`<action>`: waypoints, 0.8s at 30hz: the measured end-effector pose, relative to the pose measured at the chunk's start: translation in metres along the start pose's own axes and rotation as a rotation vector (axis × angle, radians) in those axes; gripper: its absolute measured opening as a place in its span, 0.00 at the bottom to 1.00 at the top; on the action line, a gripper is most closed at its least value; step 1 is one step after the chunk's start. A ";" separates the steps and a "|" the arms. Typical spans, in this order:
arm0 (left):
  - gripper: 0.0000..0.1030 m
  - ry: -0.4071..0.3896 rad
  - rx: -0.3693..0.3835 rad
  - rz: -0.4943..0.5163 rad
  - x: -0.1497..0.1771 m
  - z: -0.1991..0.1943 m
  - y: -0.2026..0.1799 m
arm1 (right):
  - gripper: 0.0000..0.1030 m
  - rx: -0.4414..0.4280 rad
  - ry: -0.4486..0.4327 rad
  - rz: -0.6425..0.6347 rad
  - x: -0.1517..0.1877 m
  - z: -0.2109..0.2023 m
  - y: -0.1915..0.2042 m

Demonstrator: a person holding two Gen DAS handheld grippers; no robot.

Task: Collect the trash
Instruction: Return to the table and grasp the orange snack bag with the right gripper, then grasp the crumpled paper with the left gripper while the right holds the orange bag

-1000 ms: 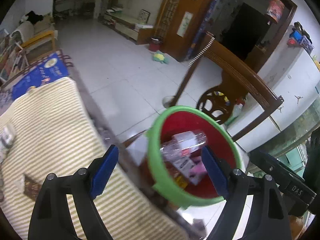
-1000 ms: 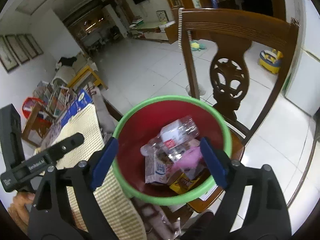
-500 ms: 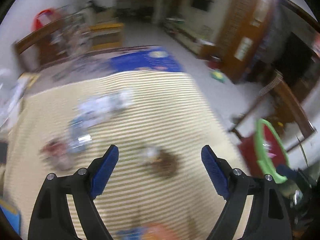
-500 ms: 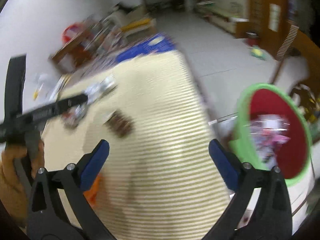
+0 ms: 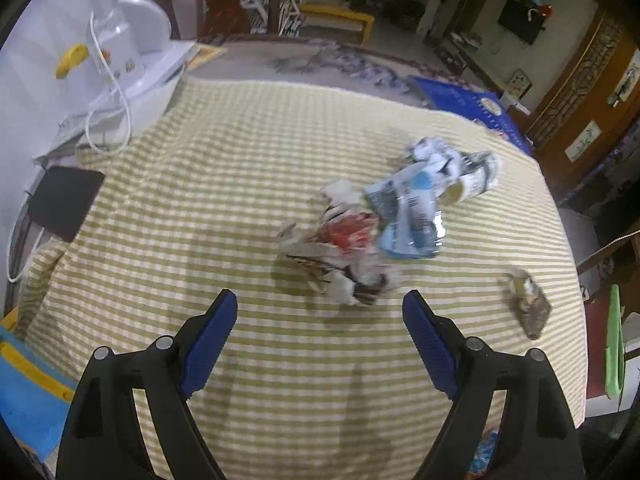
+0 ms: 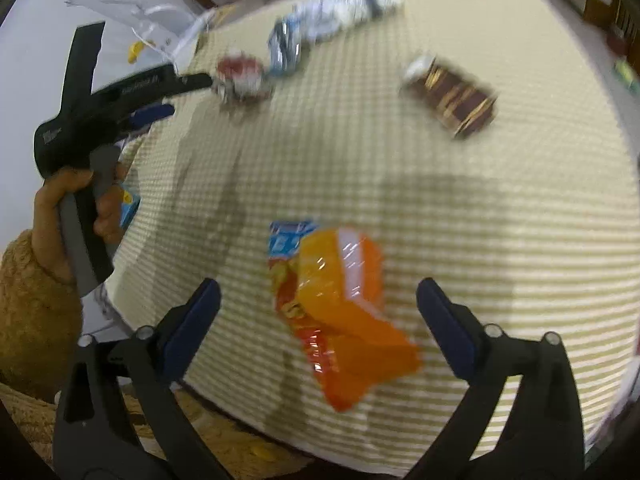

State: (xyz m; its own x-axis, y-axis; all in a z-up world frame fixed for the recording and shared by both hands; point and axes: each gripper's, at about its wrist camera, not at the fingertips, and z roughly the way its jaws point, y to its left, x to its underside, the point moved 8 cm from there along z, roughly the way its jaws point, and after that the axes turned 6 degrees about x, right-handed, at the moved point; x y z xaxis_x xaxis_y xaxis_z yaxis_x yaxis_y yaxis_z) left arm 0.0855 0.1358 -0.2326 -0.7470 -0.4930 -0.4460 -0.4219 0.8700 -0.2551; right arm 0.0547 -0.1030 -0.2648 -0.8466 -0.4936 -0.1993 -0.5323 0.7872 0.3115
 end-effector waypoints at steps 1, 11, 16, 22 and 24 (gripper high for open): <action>0.79 0.011 0.010 -0.004 0.000 0.006 0.000 | 0.70 0.005 0.017 0.002 0.002 0.005 0.000; 0.77 0.053 0.058 0.007 -0.024 0.056 -0.008 | 0.40 -0.013 -0.132 0.073 -0.029 -0.032 -0.010; 0.50 0.059 0.093 -0.012 -0.025 0.061 -0.011 | 0.40 -0.020 -0.182 0.093 -0.041 -0.047 -0.017; 0.22 0.019 0.123 -0.024 -0.023 0.039 -0.013 | 0.40 -0.034 -0.253 0.105 -0.064 -0.060 -0.016; 0.22 0.001 0.119 -0.025 -0.023 0.030 -0.014 | 0.40 -0.037 -0.292 0.112 -0.070 -0.069 -0.017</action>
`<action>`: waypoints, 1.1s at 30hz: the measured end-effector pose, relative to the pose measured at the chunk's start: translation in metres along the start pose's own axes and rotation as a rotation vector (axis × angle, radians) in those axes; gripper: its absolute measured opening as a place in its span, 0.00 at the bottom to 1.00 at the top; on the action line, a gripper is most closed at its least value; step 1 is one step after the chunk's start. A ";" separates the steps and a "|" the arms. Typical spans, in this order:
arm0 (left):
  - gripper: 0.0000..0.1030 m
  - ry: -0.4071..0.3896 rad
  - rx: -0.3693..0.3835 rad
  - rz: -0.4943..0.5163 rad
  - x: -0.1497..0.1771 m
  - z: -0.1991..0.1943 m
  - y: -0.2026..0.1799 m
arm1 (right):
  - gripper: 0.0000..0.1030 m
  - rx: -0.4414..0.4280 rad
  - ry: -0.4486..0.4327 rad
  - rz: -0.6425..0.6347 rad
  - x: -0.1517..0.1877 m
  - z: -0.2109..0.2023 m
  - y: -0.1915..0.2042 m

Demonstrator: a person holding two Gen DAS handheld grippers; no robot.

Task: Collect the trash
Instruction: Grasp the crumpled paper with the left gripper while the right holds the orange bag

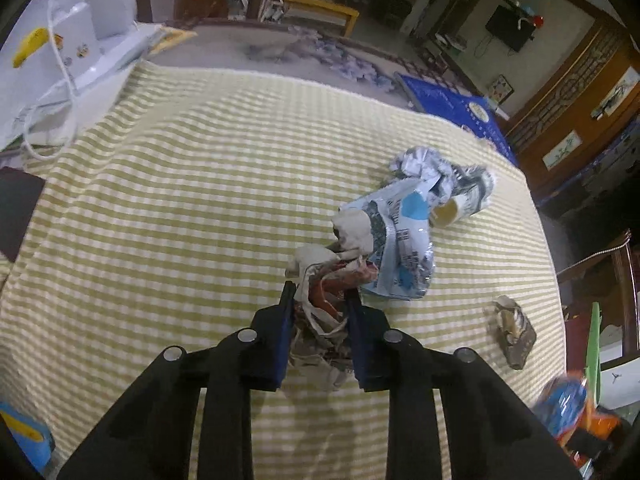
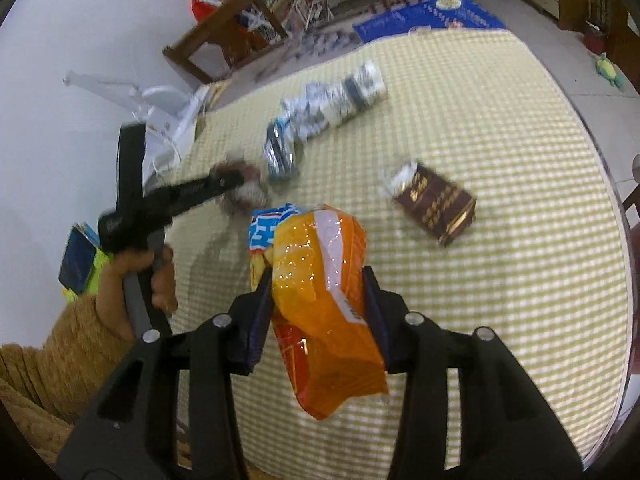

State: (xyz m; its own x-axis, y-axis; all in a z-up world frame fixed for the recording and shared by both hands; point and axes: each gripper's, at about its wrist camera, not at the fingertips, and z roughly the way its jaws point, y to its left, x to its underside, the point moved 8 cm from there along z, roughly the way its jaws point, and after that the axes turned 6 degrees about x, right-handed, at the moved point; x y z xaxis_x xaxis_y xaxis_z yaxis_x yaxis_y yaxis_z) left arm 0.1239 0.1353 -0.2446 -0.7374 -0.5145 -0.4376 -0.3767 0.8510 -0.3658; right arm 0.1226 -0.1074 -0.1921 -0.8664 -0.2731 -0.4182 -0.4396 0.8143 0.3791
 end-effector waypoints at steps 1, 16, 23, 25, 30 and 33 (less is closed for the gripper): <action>0.22 -0.011 -0.005 0.006 0.001 -0.006 -0.002 | 0.40 -0.002 -0.015 0.004 -0.004 -0.004 -0.002; 0.22 -0.100 0.125 0.167 0.004 -0.067 -0.095 | 0.40 0.034 -0.210 0.057 -0.020 -0.065 -0.018; 0.22 -0.105 0.170 0.263 0.015 -0.077 -0.141 | 0.40 0.063 -0.283 0.092 -0.011 -0.097 -0.031; 0.22 -0.102 0.182 0.281 0.020 -0.079 -0.151 | 0.40 0.071 -0.301 0.108 -0.008 -0.105 -0.036; 0.22 -0.113 0.196 0.330 0.030 -0.089 -0.172 | 0.40 0.083 -0.330 0.138 -0.002 -0.121 -0.048; 0.22 -0.119 0.195 0.347 0.032 -0.091 -0.178 | 0.40 0.091 -0.344 0.155 0.002 -0.128 -0.055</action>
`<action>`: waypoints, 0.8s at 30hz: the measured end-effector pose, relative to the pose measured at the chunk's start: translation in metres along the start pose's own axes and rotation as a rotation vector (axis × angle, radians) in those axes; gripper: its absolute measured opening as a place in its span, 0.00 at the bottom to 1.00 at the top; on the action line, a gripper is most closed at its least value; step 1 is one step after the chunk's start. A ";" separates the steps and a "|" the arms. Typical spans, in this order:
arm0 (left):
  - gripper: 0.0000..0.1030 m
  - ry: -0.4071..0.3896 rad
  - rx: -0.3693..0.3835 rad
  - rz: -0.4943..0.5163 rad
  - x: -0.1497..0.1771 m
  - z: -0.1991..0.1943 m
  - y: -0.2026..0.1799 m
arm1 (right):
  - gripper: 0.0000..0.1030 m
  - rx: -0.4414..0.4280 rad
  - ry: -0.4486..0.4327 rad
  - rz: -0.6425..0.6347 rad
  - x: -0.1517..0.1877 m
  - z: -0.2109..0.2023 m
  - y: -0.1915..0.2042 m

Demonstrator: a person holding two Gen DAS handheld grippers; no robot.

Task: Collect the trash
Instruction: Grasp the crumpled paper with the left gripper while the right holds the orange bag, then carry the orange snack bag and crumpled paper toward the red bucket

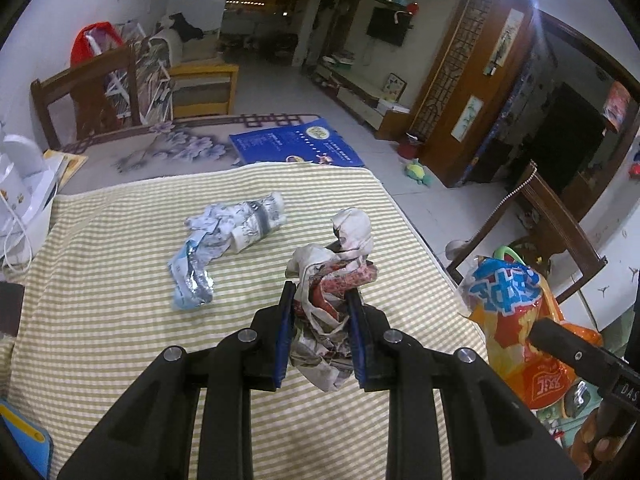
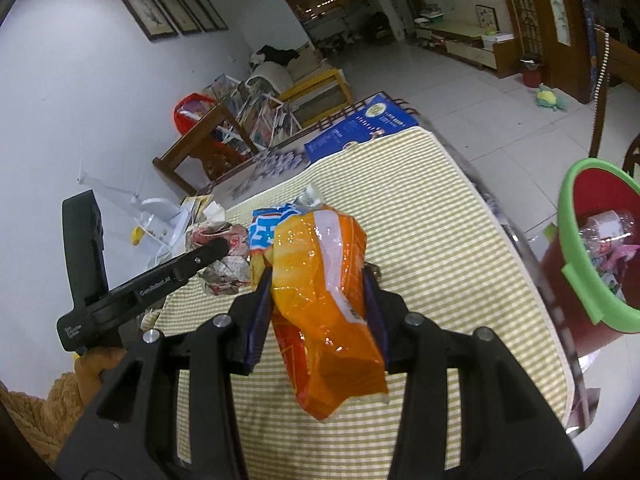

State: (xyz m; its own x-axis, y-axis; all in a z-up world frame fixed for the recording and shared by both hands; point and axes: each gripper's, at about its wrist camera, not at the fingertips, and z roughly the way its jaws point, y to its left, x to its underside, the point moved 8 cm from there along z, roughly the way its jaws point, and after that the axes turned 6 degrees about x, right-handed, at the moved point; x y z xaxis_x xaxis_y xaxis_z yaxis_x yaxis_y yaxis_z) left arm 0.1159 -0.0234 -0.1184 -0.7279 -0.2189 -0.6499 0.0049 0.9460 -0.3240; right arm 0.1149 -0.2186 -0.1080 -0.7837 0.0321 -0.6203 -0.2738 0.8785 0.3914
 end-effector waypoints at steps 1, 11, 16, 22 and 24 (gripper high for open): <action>0.22 -0.001 0.004 0.001 0.000 0.000 -0.002 | 0.40 0.004 -0.005 0.006 -0.001 -0.002 -0.003; 0.22 0.006 0.026 0.029 0.001 0.004 -0.026 | 0.40 0.032 -0.031 0.040 -0.004 -0.017 -0.028; 0.22 0.016 0.041 0.047 0.001 0.011 -0.039 | 0.40 0.045 -0.040 0.055 -0.005 -0.023 -0.039; 0.22 0.027 0.055 0.071 0.001 0.019 -0.057 | 0.40 0.058 -0.053 0.080 -0.006 -0.030 -0.055; 0.22 0.031 0.058 0.078 0.001 0.021 -0.062 | 0.40 0.063 -0.057 0.088 -0.007 -0.032 -0.060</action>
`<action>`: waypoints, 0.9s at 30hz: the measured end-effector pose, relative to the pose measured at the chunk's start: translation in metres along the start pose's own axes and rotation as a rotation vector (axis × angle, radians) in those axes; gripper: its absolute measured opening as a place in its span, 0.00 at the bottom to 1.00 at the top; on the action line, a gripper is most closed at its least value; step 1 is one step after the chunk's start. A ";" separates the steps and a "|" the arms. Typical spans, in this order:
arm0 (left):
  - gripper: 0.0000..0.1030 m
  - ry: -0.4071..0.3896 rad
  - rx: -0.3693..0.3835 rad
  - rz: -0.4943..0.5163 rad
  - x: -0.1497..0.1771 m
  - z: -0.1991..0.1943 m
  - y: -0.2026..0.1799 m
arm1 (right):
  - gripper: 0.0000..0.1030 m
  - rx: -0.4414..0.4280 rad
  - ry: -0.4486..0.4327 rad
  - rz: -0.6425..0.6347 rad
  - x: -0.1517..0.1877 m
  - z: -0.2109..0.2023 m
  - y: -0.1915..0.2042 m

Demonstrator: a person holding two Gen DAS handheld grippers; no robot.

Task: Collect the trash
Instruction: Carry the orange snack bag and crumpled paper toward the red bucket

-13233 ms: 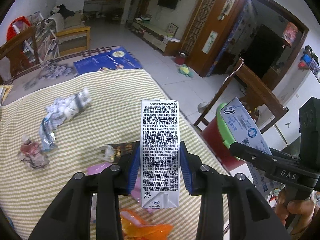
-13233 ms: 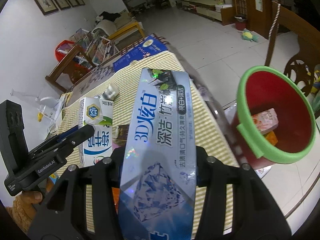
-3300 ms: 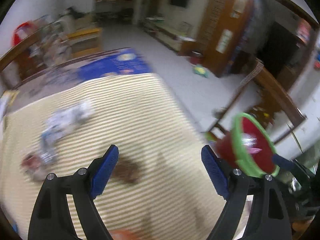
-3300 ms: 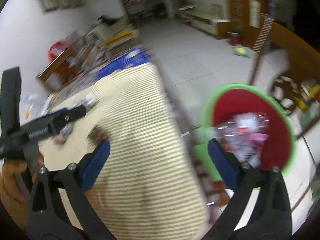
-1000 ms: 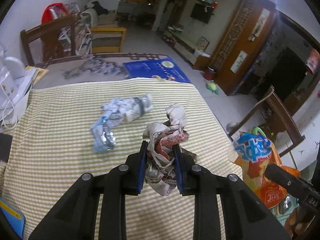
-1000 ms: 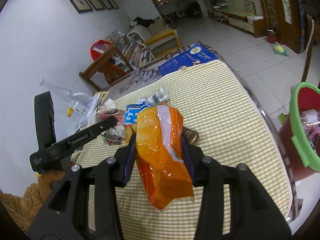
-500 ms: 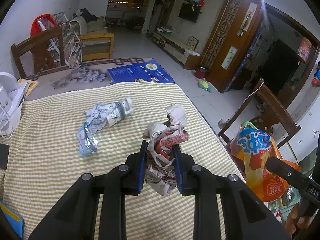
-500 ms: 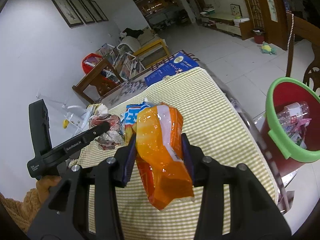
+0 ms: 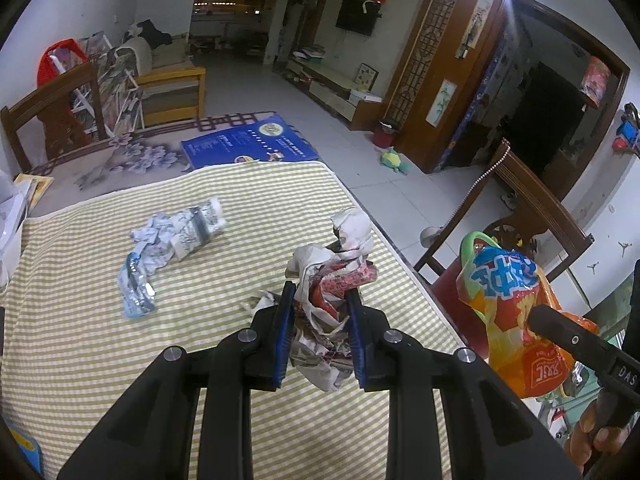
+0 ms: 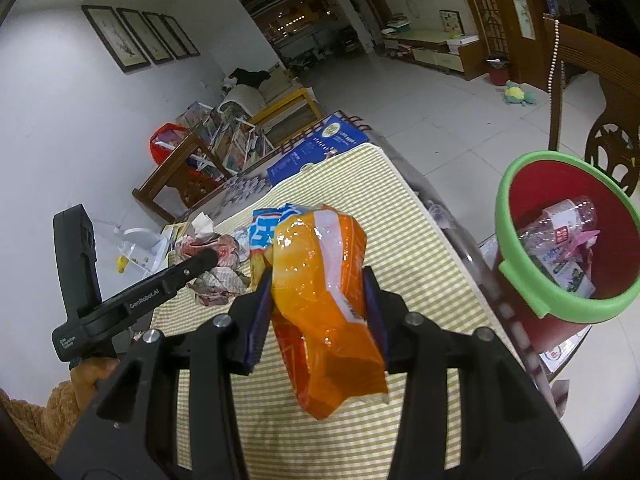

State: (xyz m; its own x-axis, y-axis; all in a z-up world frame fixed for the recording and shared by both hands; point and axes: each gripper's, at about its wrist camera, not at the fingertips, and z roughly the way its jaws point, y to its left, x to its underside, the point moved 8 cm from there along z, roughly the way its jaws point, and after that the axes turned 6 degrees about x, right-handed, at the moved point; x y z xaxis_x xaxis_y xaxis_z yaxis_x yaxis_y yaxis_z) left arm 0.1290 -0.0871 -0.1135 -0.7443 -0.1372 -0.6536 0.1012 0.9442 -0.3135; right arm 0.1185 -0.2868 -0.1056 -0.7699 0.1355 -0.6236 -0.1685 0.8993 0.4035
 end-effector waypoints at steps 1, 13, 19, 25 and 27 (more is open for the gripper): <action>0.22 0.002 0.002 0.003 -0.001 0.002 -0.003 | 0.40 0.003 -0.002 0.005 -0.001 -0.001 -0.004; 0.22 0.026 0.025 0.047 -0.002 0.020 -0.040 | 0.40 0.027 -0.026 0.055 -0.008 -0.014 -0.039; 0.22 0.036 0.030 0.058 -0.004 0.032 -0.057 | 0.40 0.031 -0.029 0.070 -0.013 -0.019 -0.055; 0.22 0.047 0.039 0.063 -0.005 0.046 -0.074 | 0.41 0.043 -0.030 0.082 -0.020 -0.024 -0.076; 0.22 0.050 0.044 0.065 -0.007 0.051 -0.080 | 0.41 0.048 -0.032 0.085 -0.022 -0.025 -0.083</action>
State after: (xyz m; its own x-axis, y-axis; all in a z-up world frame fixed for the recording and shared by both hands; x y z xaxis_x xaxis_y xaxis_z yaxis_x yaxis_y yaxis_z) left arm 0.1596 -0.1768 -0.1196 -0.7672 -0.0600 -0.6386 0.1782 0.9365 -0.3021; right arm 0.1344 -0.3752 -0.1085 -0.7600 0.2250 -0.6097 -0.0726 0.9029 0.4237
